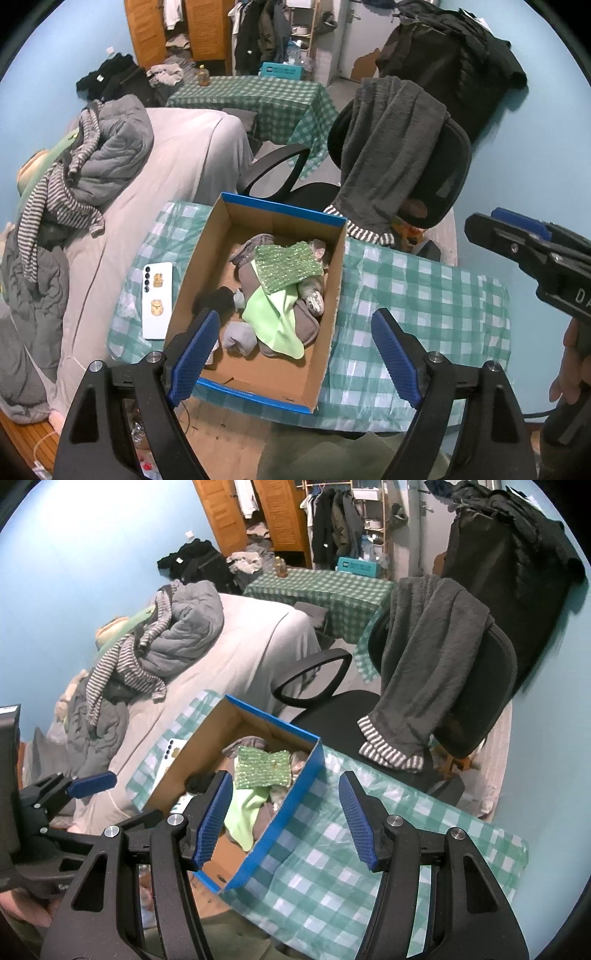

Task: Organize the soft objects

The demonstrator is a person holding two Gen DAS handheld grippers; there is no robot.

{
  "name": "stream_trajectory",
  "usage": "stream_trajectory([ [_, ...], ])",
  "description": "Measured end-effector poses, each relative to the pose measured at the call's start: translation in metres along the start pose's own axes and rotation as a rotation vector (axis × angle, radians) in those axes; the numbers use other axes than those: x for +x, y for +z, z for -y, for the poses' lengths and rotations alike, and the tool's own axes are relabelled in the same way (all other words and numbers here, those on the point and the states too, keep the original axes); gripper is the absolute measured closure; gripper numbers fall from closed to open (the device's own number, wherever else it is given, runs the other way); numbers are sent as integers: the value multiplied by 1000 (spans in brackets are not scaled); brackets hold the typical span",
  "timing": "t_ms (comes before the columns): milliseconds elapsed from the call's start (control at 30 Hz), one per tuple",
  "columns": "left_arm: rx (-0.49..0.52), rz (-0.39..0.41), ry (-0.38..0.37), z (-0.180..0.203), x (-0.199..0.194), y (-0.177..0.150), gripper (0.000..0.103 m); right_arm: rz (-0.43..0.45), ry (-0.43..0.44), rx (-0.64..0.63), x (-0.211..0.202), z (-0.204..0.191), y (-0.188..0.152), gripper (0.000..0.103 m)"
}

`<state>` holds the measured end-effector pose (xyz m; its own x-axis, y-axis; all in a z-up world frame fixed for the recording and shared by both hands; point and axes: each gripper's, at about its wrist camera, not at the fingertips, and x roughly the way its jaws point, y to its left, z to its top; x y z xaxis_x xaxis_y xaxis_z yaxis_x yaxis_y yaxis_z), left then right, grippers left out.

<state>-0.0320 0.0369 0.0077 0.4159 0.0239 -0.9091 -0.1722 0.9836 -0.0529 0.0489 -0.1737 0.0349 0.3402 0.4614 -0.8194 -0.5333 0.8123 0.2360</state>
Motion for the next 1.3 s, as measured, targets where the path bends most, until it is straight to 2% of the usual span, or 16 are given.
stream_trajectory([
  [500, 56, 17, 36, 15, -12, -5, 17, 20, -16, 28, -18, 5, -8, 44],
  [1300, 34, 0, 72, 7, -14, -6, 17, 29, 1, 30, -23, -1, -4, 44],
])
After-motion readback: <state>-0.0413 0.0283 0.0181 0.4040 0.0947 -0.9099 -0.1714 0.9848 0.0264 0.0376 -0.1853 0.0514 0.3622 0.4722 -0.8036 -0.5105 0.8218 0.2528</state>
